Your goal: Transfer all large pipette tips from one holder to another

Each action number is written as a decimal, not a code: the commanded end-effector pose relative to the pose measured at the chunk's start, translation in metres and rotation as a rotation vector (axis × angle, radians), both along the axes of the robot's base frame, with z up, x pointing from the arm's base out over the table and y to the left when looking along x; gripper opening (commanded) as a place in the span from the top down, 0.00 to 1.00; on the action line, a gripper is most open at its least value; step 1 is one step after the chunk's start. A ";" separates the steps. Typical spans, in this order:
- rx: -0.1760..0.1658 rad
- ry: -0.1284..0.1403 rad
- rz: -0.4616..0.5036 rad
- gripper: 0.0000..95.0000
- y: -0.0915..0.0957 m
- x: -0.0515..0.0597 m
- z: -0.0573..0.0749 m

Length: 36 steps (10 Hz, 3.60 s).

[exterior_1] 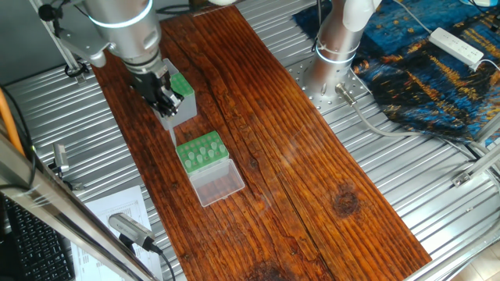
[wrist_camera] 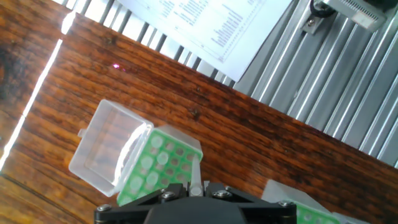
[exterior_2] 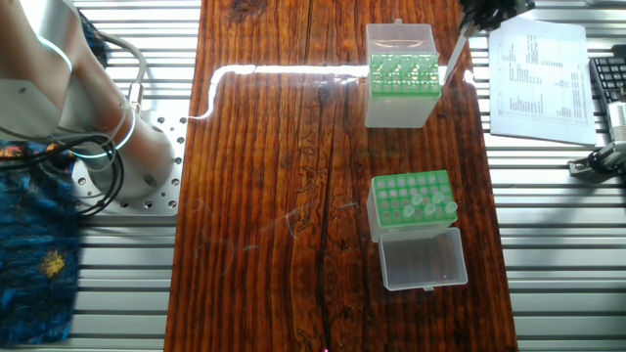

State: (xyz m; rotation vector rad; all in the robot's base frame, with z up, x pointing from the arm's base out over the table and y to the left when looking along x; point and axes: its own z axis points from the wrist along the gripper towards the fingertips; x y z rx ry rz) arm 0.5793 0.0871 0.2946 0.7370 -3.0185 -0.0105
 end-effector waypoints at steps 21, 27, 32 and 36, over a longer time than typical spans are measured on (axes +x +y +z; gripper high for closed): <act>-0.001 0.028 0.012 0.80 0.013 -0.013 -0.023; -0.066 0.007 0.100 0.80 -0.035 -0.031 -0.051; -0.080 0.022 0.135 0.80 -0.127 -0.020 -0.074; -0.061 0.023 0.013 0.80 -0.164 -0.038 -0.106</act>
